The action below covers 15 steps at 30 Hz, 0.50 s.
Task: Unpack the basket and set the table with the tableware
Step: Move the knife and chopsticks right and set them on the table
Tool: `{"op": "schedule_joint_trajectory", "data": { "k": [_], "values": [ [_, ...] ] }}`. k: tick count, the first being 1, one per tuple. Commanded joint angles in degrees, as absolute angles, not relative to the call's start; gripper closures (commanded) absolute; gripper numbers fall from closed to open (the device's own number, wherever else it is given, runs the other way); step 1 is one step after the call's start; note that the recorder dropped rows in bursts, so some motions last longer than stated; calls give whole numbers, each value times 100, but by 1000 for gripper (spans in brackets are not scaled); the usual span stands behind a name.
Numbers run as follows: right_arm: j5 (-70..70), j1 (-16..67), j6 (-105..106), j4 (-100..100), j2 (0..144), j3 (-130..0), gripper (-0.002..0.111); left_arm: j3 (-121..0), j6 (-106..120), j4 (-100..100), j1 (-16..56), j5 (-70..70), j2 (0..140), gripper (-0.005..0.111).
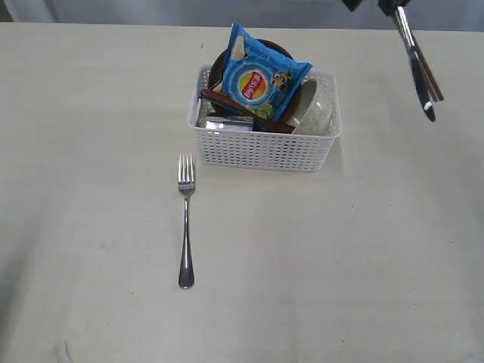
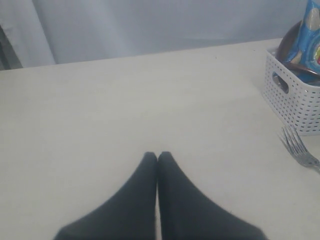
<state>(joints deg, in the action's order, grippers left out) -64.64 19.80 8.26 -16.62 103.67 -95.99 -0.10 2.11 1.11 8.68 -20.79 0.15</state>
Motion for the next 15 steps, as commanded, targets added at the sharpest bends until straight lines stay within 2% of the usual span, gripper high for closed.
{"op": "schedule_joint_trajectory", "data": {
  "k": [1, 6, 15],
  "values": [
    [-6341, 1461, 726, -1498, 10303, -9057, 109, 0, 192, 131, 860, -2061, 0, 107],
    [-6046, 1029, 726, -1125, 10372, -8546, 109, 0, 192, 131, 860, -2061, 0, 107],
    [-6494, 472, 726, -887, 11106, -8505, 109, 0, 192, 131, 860, -2061, 0, 107]
  ]
}}
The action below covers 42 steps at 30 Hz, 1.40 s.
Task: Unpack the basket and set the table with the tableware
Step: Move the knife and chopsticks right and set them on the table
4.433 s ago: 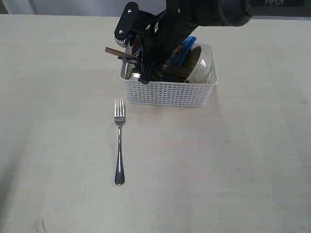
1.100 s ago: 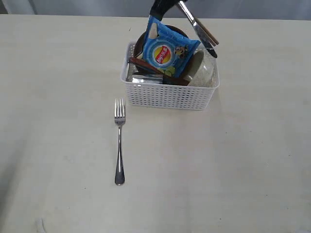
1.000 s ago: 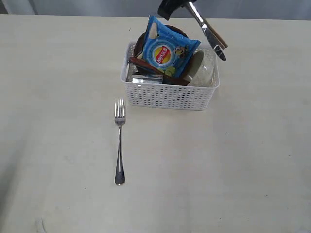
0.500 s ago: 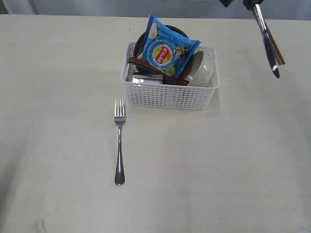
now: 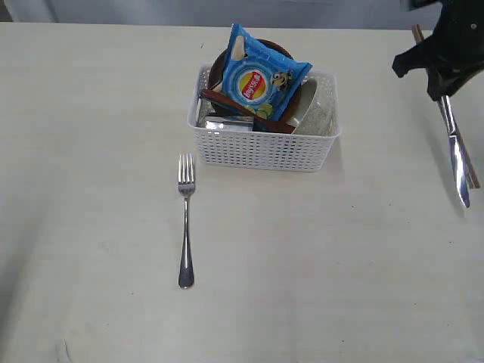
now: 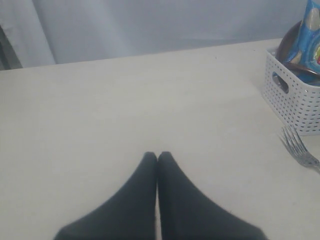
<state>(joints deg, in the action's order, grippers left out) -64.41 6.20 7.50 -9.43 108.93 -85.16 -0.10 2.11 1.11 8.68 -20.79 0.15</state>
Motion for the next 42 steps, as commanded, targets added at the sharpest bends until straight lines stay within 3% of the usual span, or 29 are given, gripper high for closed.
{"op": "schedule_joint_trajectory", "data": {
  "k": [1, 14, 30, 32, 35, 38, 42],
  "values": [
    [-6481, 472, 726, -887, 11189, -8505, 109, 0, 192, 131, 860, -2061, 0, 107],
    [-6177, 433, 760, -785, 12380, -8505, 109, 0, 192, 121, 860, -2061, 0, 107],
    [-5874, 413, 552, -772, 12699, -8516, 108, 0, 192, 82, 860, -2061, 0, 107],
    [-5900, 413, 552, -713, 12699, -8516, 100, 0, 192, 82, 860, -2061, 0, 107],
    [-5900, 413, 552, -602, 12699, -8516, 78, 0, 192, 82, 860, -2061, 0, 107],
    [-5900, 413, 552, -602, 12699, -8516, 63, 0, 192, 82, 860, -2061, 0, 107],
    [-5900, 413, 552, -602, 12616, -8516, 68, 0, 192, 82, 860, -2061, 0, 107]
  ]
}}
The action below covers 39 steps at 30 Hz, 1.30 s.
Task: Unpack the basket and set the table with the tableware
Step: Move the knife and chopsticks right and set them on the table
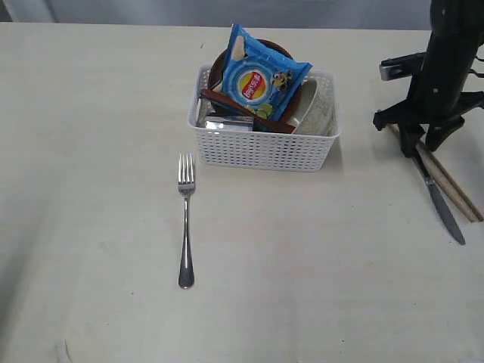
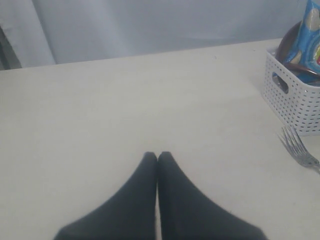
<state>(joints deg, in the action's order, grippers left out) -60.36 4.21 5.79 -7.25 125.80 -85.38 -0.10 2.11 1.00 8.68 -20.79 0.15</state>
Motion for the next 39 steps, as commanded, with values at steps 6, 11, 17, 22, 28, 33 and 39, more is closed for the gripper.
{"op": "schedule_joint_trajectory", "data": {
  "k": [6, 11, 17, 22, 28, 33, 39],
  "values": [
    [-6202, 413, 552, -418, 12289, -8516, 70, 0, 192, 105, 860, -2061, 0, 107],
    [-6469, 413, 515, -409, 11677, -8516, 70, 0, 192, 105, 860, -2061, 0, 107],
    [-6528, 424, 411, -255, 11556, -7929, 70, 0, 192, 105, 860, -2061, 0, 107],
    [-5844, 424, 381, -307, 11556, -7210, 73, 0, 192, 105, 860, -2061, 0, 107],
    [-5831, 414, 280, -332, 11556, -6982, 73, 0, 192, 105, 860, -2061, 0, 107],
    [-5899, 414, 280, -332, 11504, -6982, 73, 0, 192, 105, 860, -2061, 0, 107],
    [-6002, 414, 280, -413, 11385, -6982, 73, 0, 192, 105, 860, -2061, 0, 107]
  ]
}}
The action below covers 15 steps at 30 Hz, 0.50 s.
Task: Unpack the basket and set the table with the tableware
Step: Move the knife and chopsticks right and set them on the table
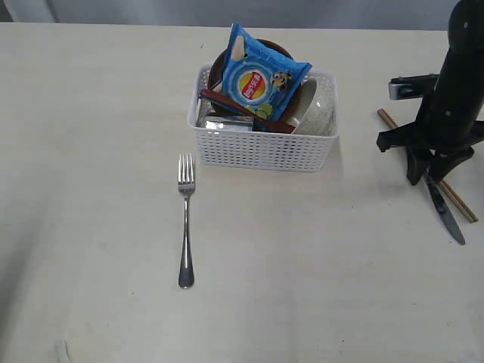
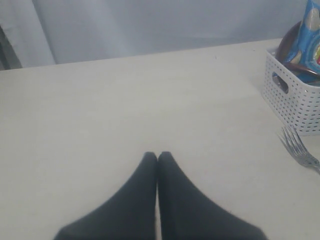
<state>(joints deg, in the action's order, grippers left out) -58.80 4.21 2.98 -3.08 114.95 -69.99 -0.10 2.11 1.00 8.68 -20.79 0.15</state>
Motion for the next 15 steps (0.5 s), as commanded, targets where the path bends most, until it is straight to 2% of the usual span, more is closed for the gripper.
{"op": "schedule_joint_trajectory", "data": {
  "k": [1, 15],
  "values": [
    [-6015, 414, 280, -428, 11385, -6982, 73, 0, 192, 105, 860, -2061, 0, 107],
    [-5676, 414, 370, -590, 11556, -6982, 73, 0, 192, 105, 860, -2061, 0, 107]
  ]
}}
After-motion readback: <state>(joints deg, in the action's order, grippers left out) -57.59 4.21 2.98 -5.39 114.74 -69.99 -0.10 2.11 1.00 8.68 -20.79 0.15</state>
